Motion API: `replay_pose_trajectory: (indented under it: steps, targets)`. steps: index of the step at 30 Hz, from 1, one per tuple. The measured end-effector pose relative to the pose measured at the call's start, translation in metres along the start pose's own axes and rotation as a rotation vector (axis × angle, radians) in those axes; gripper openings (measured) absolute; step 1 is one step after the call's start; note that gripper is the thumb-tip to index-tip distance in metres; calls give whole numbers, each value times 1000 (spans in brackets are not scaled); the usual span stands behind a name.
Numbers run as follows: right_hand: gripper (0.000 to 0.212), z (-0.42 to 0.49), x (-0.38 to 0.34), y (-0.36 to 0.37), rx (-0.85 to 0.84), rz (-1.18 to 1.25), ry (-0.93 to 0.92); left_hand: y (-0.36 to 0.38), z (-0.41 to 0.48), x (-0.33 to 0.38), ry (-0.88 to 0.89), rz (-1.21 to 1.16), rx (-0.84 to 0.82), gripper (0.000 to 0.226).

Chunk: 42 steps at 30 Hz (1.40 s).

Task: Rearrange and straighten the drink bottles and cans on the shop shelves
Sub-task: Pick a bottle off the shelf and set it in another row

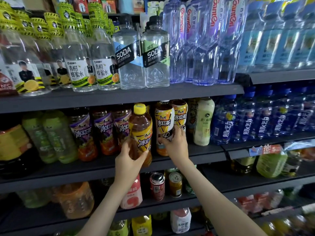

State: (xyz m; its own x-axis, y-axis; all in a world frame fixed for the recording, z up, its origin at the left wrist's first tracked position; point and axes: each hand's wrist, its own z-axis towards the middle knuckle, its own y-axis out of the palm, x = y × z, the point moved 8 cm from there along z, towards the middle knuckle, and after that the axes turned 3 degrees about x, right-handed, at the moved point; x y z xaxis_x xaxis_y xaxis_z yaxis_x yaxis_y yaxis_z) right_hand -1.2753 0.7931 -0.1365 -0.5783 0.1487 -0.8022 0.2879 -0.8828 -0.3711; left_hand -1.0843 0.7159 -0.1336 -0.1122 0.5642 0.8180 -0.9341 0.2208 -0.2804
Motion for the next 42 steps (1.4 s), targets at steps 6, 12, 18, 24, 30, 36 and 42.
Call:
replay_pose_trajectory:
  steps: [6, 12, 18, 24, 30, 36, 42]
  targets:
    - [59, 4, 0, -5, -89, 67, 3, 11, 1, 5, -17, 59, 8, 54]
    - [48, -14, 11, -37, -25, 161, -3, 18, 6, 2, -26, 82, 32, 59]
    - [37, -20, 27, -81, 45, 340, 52, 42, 13, 5, -2, 133, 31, 67]
    - [36, -22, 43, -117, 105, 338, 61, 77, 19, 19, 3, 185, 32, 64]
    - [41, -21, 48, -142, 101, 304, 46, 107, 31, 28, -3, 336, 44, 59]
    - [40, -18, 66, -164, 142, 228, 73, 113, 27, 27, 49, 534, 119, 74]
    - [39, -13, 86, -192, 175, 241, 105, 163, -23, 83, 339, 295, 81, 59]
